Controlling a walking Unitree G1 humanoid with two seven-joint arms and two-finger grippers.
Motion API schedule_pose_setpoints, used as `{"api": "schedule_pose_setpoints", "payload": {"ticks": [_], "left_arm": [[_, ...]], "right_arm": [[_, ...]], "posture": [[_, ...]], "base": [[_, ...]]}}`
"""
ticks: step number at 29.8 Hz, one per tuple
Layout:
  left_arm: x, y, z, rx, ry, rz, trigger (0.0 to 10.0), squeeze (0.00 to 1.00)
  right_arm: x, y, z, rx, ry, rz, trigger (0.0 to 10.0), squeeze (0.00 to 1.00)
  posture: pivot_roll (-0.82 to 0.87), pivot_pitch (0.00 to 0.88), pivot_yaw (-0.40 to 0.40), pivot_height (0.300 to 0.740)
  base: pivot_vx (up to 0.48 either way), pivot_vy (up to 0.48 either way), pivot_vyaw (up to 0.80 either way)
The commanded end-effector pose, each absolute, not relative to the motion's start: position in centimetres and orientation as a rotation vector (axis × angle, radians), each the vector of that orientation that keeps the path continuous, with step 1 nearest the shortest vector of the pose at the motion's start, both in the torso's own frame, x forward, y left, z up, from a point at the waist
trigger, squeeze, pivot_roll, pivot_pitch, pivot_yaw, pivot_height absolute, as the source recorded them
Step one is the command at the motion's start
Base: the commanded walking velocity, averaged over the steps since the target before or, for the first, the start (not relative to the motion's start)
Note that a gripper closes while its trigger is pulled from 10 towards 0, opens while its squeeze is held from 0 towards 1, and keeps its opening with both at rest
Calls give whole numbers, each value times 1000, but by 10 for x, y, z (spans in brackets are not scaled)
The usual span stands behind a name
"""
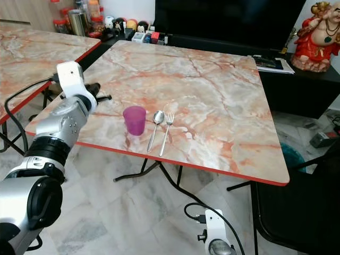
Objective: Setting the table
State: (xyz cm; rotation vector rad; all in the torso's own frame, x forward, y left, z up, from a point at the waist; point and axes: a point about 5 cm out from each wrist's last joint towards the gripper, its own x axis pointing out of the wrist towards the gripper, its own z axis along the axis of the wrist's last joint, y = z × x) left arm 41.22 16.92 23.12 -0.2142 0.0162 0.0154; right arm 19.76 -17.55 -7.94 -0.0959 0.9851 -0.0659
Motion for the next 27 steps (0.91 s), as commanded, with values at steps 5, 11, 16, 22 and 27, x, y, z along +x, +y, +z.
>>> {"api": "schedule_pose_setpoints", "payload": {"ticks": [5, 11, 16, 22, 27], "left_arm": [[409, 168, 219, -247, 60, -24, 10000, 588], [406, 161, 209, -328, 143, -57, 10000, 1000], [406, 155, 208, -336, 195, -117, 10000, 1000], [408, 153, 212, -367, 225, -164, 10000, 1000], [411, 152, 211, -346, 261, -186, 10000, 1000]], "right_arm": [[199, -180, -78, -105, 983, -68, 10000, 0], [200, -180, -78, -106, 983, -68, 10000, 0], [199, -182, -78, -110, 986, -65, 10000, 0], [199, -182, -78, -108, 982, -65, 10000, 0], [198, -182, -78, -104, 986, -61, 10000, 0]], "posture": [[22, 0, -88, 740], [19, 0, -95, 740], [20, 0, -95, 740], [16, 0, -88, 740], [14, 0, -82, 740]], "base": [[0, 0, 0], [0, 0, 0], [0, 0, 0], [0, 0, 0], [0, 0, 0]]}}
